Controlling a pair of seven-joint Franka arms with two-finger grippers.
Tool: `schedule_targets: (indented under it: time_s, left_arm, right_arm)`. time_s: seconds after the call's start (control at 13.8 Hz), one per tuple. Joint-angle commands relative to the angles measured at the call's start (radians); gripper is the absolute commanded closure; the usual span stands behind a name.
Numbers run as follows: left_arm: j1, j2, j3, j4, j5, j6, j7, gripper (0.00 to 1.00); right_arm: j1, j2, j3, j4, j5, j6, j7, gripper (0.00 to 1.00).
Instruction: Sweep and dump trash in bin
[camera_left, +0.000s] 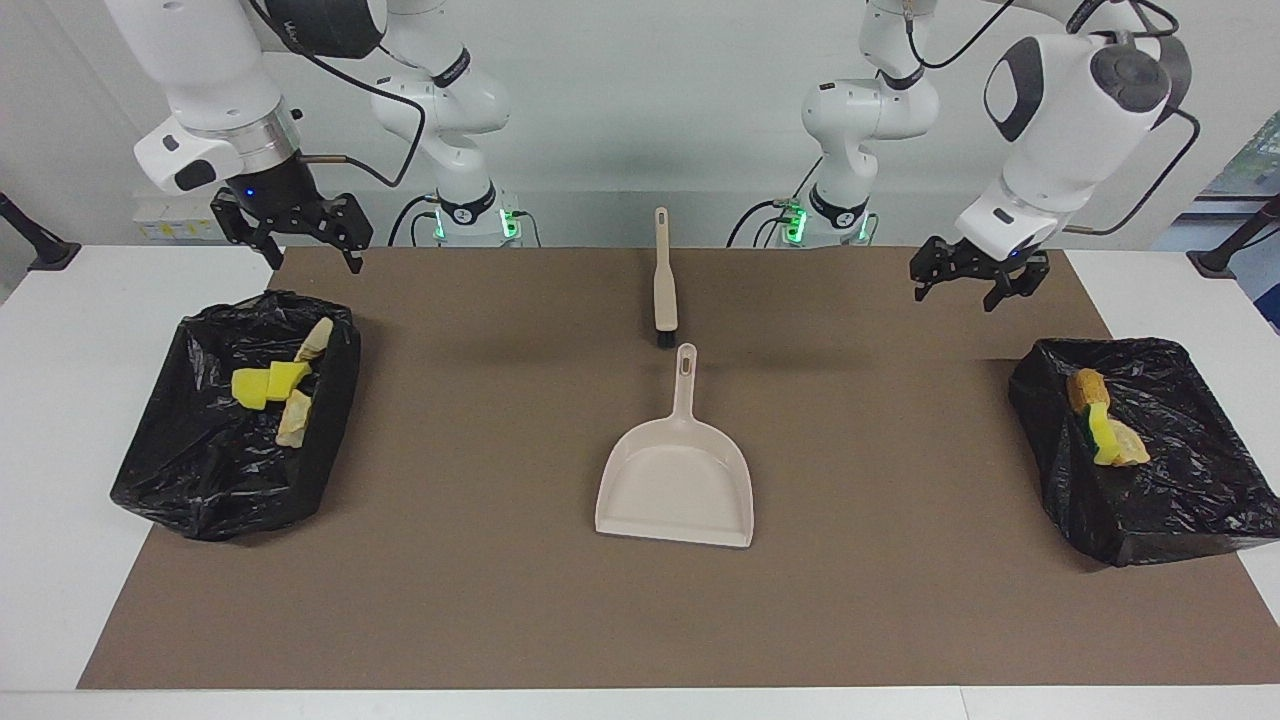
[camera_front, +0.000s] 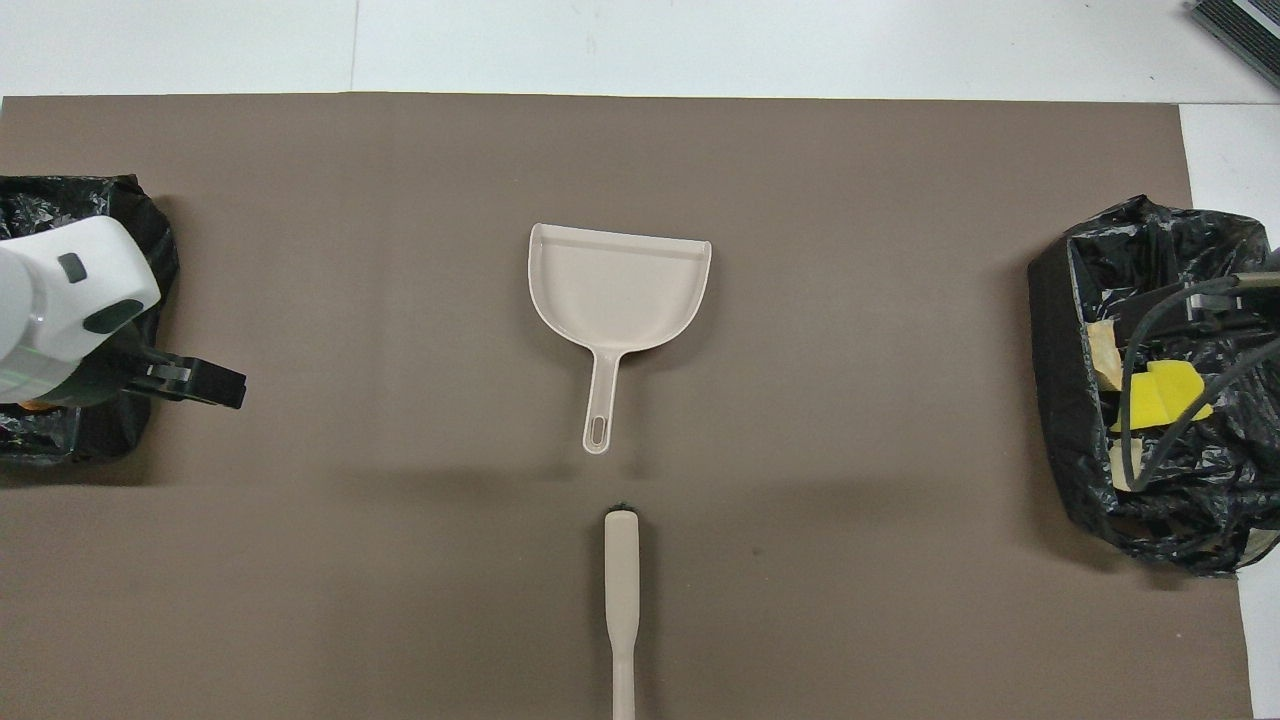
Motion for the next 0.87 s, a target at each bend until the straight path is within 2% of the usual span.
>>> schedule_targets:
  time_s: [0.0,0.22,0.36,0.8]
  left_arm:
    - [0.006,0.031,-0.008,0.151,0.032,-0.111,0.024,0.0]
    - [0.009,0.088,-0.003,0.295,0.029,-0.223,0.027,0.0]
    - [0.011,0.118,0.003,0.357,0.021,-0.278,0.028,0.0]
    - [0.012,0.099,0.002,0.348,0.017,-0.27,0.014,0.0]
  right_arm:
    - [0.002,-0.002,-0.008,-0.006,0.024,0.002,0.018,0.0]
    - [-0.007,-0.005,-0.008,-0.012,0.022,0.001,0.015,0.0]
    - [-0.007,-0.005,-0.007,-0.012,0.021,0.001,0.013,0.0]
    - [-0.007,-0.005,-0.005,-0.011,0.021,0.002,0.013,0.0]
